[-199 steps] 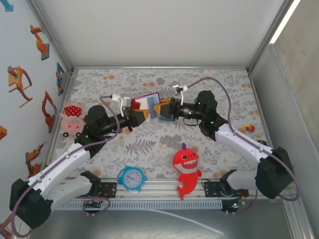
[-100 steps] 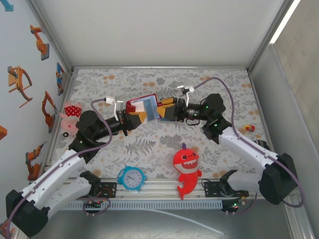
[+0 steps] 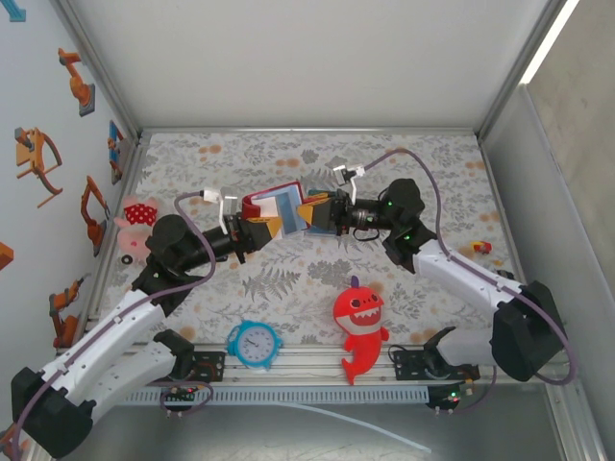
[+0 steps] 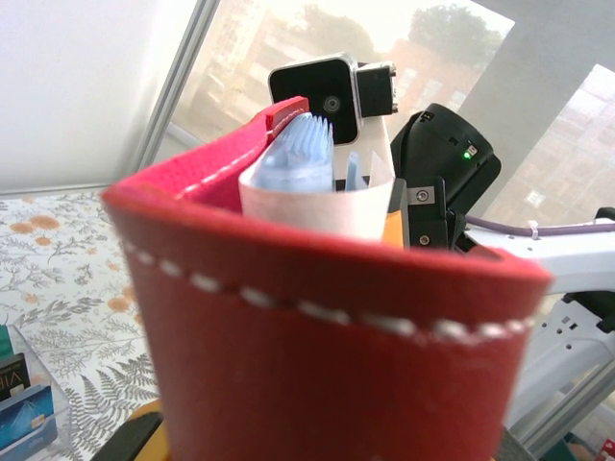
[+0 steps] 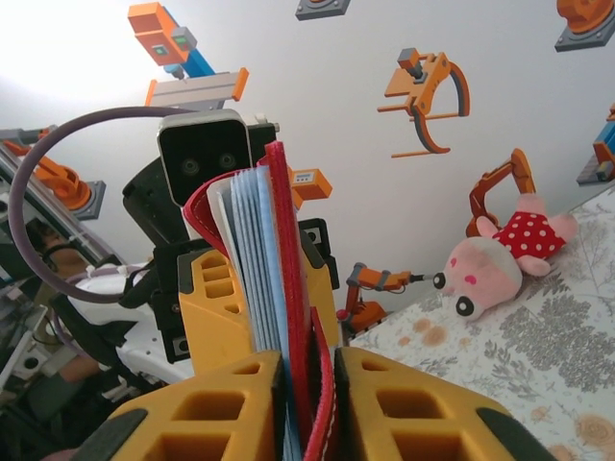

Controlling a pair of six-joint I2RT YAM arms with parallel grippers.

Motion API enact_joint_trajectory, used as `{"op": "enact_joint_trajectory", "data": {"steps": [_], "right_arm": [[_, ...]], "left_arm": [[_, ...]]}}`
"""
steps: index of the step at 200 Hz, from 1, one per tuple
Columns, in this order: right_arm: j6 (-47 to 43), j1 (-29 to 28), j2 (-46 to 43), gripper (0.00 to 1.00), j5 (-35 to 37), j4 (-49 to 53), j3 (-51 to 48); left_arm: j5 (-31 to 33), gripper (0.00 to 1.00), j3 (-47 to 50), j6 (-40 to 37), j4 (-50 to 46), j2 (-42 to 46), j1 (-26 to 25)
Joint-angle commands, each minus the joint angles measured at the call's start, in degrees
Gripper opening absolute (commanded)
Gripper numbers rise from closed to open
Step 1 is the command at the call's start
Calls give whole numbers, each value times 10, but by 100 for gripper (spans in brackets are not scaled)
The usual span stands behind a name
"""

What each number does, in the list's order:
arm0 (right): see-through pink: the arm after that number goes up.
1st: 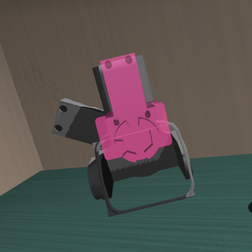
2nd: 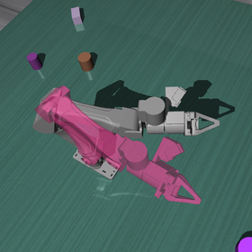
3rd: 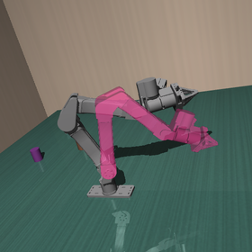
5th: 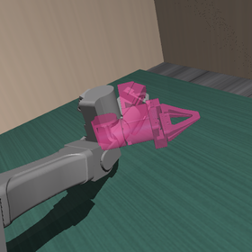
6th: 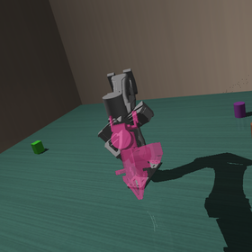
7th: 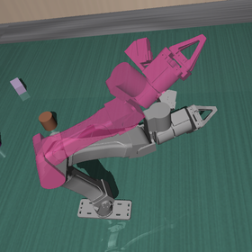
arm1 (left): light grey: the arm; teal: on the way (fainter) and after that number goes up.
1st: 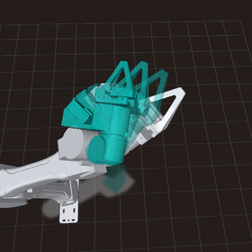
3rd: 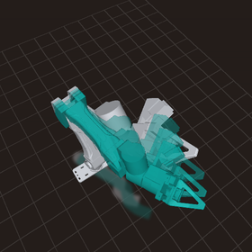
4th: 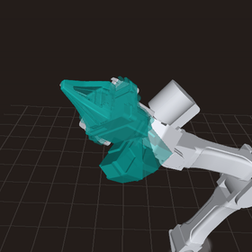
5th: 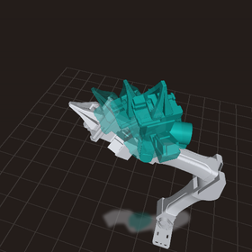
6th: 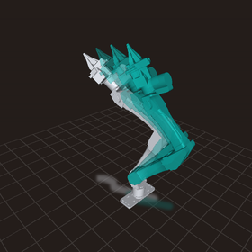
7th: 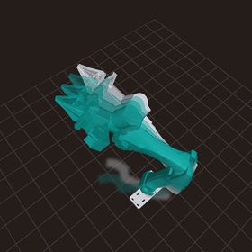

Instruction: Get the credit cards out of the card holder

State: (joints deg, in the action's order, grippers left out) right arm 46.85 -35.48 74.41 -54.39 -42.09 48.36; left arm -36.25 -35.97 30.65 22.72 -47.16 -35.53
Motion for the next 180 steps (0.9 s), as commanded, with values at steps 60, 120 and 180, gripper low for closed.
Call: {"op": "enact_joint_trajectory", "data": {"steps": [60, 120, 180], "right_arm": [[1, -2, 16, 10, -8, -22, 12], [3, -2, 25, 14, -18, -24, 13], [46, -6, 36, 31, -46, -97, 6]], "left_arm": [[-35, 11, 10, 3, 72, 16, -2], [-43, 11, 12, 6, 85, 19, -2], [-14, 16, -1, 13, 65, -8, -2]]}}
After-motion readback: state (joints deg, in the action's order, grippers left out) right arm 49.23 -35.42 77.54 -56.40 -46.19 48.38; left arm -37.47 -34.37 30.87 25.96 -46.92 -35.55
